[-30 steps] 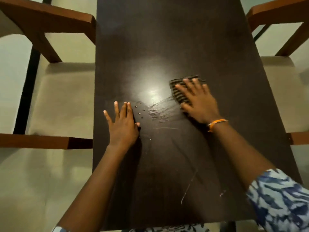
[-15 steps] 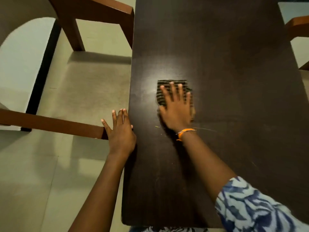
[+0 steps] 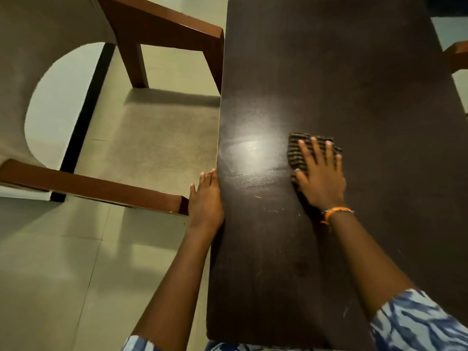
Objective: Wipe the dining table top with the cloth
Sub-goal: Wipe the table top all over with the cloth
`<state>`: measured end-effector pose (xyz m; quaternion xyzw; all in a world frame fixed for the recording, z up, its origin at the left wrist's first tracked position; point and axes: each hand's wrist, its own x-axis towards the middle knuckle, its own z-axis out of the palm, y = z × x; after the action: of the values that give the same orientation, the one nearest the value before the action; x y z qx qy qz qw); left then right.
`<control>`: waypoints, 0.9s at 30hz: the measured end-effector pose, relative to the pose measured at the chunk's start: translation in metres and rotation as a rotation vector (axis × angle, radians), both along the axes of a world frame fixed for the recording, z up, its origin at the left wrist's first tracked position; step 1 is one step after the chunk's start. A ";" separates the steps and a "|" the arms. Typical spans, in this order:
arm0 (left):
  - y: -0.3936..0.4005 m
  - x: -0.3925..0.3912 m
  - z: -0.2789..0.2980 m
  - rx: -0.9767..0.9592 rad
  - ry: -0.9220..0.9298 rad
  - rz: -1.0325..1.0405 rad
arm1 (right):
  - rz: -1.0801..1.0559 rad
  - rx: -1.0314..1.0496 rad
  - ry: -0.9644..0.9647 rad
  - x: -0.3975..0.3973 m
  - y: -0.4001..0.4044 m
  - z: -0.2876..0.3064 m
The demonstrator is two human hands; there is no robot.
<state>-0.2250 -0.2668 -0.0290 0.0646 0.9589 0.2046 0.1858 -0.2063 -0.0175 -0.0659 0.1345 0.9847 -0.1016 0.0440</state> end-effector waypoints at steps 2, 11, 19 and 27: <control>0.001 0.001 -0.003 0.025 -0.001 0.010 | -0.109 0.013 0.019 0.004 0.002 -0.001; 0.002 -0.009 -0.002 0.111 0.130 0.152 | 0.220 -0.020 0.055 -0.077 -0.091 -0.007; 0.002 -0.019 -0.005 0.074 0.115 0.201 | 0.433 0.047 0.012 -0.181 -0.095 -0.012; -0.002 -0.024 0.008 0.013 0.112 0.105 | 0.502 0.025 -0.021 -0.161 -0.113 -0.004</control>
<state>-0.2488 -0.2685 -0.0214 0.0266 0.9685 0.2164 0.1204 -0.3675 -0.1306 -0.0704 -0.1126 0.9879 -0.0738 0.0764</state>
